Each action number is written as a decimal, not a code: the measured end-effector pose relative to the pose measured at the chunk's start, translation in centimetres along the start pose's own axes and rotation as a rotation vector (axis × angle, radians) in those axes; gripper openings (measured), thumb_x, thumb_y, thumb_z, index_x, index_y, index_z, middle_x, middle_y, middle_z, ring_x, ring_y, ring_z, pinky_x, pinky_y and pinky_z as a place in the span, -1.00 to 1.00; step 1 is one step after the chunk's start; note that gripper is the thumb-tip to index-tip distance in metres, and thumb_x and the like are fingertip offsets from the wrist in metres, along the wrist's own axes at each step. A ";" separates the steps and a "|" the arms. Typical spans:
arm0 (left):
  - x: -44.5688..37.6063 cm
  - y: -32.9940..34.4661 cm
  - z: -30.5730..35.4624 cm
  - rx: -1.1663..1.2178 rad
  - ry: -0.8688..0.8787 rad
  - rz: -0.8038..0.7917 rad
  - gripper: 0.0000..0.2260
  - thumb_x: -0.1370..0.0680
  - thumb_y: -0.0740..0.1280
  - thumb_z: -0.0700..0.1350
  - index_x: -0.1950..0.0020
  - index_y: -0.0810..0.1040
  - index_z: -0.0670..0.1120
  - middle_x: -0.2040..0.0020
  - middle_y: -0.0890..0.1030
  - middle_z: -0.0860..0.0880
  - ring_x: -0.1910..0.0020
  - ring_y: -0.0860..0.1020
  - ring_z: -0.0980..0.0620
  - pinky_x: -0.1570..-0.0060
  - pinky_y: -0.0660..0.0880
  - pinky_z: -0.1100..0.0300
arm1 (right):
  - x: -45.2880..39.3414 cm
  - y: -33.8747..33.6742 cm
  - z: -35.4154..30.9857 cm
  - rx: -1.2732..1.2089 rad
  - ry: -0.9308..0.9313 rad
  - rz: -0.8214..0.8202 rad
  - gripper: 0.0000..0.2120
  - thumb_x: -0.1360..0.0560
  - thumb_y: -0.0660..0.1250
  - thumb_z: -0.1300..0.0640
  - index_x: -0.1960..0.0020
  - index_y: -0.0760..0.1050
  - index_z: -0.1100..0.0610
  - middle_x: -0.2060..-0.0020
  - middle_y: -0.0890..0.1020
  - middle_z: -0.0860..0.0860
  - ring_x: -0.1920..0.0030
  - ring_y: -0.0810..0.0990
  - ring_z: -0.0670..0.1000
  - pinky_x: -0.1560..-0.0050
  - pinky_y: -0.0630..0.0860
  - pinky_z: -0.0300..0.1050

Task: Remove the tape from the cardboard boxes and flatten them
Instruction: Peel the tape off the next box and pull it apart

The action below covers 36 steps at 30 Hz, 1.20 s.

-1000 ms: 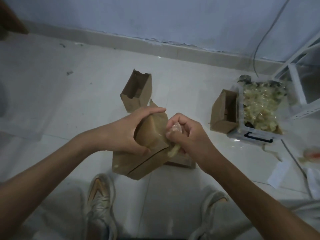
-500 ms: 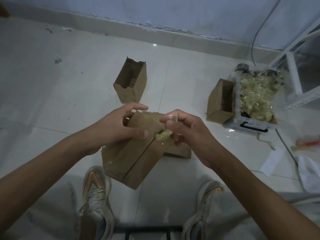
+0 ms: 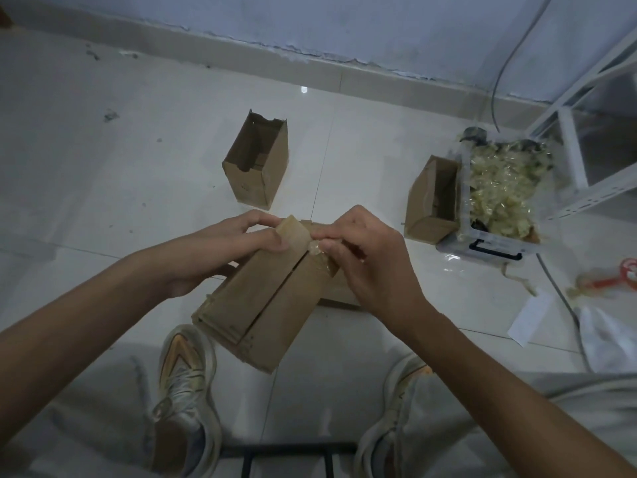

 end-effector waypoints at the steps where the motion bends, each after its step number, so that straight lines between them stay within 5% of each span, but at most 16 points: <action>1: 0.0 0.0 -0.2 0.012 -0.016 -0.012 -0.37 -0.37 0.49 0.38 -0.39 0.45 0.23 -0.26 0.57 0.01 -0.19 0.59 -0.05 -0.09 0.56 0.05 | 0.0 0.0 -0.2 0.048 -0.032 0.017 -0.83 -0.63 0.41 0.18 -0.17 0.73 0.11 0.07 0.62 -0.05 0.11 0.52 -0.17 0.09 0.39 -0.47; 8: 0.1 0.1 -0.2 0.011 -0.031 -0.012 -0.43 -0.38 0.43 0.38 -0.32 0.46 0.19 -0.23 0.58 -0.02 -0.19 0.61 -0.06 -0.16 0.57 0.00 | 0.4 0.9 -0.3 -0.168 0.209 -0.099 -0.52 -0.51 0.48 -0.21 -0.34 0.61 0.00 -0.04 0.56 -0.07 0.00 0.54 -0.07 0.07 0.52 -0.26; 12: -0.4 0.7 -0.1 -0.019 -0.037 -0.025 -0.55 -0.47 0.39 0.33 -0.29 0.46 0.20 -0.22 0.57 0.03 -0.18 0.58 0.00 -0.17 0.54 0.06 | 0.1 0.9 0.6 -0.251 0.303 -0.030 -0.76 -0.60 0.44 -0.02 -0.24 0.68 -0.01 -0.04 0.66 -0.07 -0.05 0.61 -0.07 -0.03 0.60 -0.08; 15: -1.5 0.8 -0.3 -0.057 -0.036 0.068 -0.62 -0.44 0.34 0.39 -0.17 0.46 0.28 -0.25 0.54 0.10 -0.12 0.56 0.09 -0.19 0.53 -0.01 | 0.0 1.0 1.2 -0.239 0.325 -0.038 -0.70 -0.67 0.34 0.00 -0.35 0.65 0.05 -0.11 0.68 -0.06 -0.11 0.63 -0.09 -0.14 0.60 -0.10; 18: -1.1 2.1 0.2 -0.196 0.124 0.177 -0.78 -0.69 0.17 0.21 -0.34 0.30 0.33 -0.17 0.45 0.26 -0.09 0.51 0.17 0.01 0.47 0.14 | 0.4 1.7 1.4 -0.087 0.283 -0.064 -0.63 -0.71 0.25 -0.04 -0.43 0.58 0.07 -0.03 0.64 -0.01 0.00 0.59 -0.08 0.00 0.53 -0.22; 22: -0.3 3.6 0.4 -0.365 0.330 0.305 -0.40 -0.56 0.28 0.37 -0.52 0.20 0.20 -0.29 0.44 0.16 -0.15 0.55 0.09 -0.04 0.52 0.23 | 0.5 2.0 0.1 0.119 0.142 -0.050 -0.70 -0.69 0.27 0.06 -0.33 0.65 0.12 0.15 0.46 -0.03 0.19 0.48 -0.03 0.21 0.26 -0.39; 27: 0.4 4.1 1.0 -0.709 0.344 0.464 0.12 -0.21 0.43 0.58 -0.62 0.08 0.16 -0.59 0.27 0.07 -0.31 0.53 -0.06 -0.23 0.53 -0.08 | 0.5 2.1 -0.4 0.102 0.172 0.020 -0.75 -0.64 0.40 0.05 -0.27 0.70 0.07 0.18 0.53 -0.03 0.19 0.49 -0.04 0.20 0.29 -0.35; 32: -0.1 3.8 0.5 -0.775 0.351 0.441 -0.14 -0.24 0.21 0.61 -0.41 0.29 0.18 -0.28 0.51 0.09 -0.03 0.59 0.04 0.00 0.60 0.06 | 0.5 2.6 0.3 -0.208 0.243 0.014 -0.87 -0.57 0.48 0.01 -0.09 0.72 0.01 0.09 0.69 -0.13 0.11 0.61 -0.04 0.11 0.59 -0.13; 36: -0.4 3.0 0.4 -0.623 0.327 0.375 -0.33 -0.36 0.44 0.46 -0.34 0.37 0.20 -0.07 0.56 0.17 0.07 0.57 0.12 0.08 0.57 0.17 | 0.9 2.3 1.1 -0.524 0.359 -0.030 -0.84 -0.65 0.39 0.09 -0.16 0.71 0.10 0.09 0.73 -0.02 0.20 0.67 0.07 0.12 0.67 0.01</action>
Point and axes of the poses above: each hand's wrist, its own x-axis away from the middle knuckle, its own y-axis out of the palm, z = x × y, the point moved 5 cm from there along -x, towards the middle knuckle
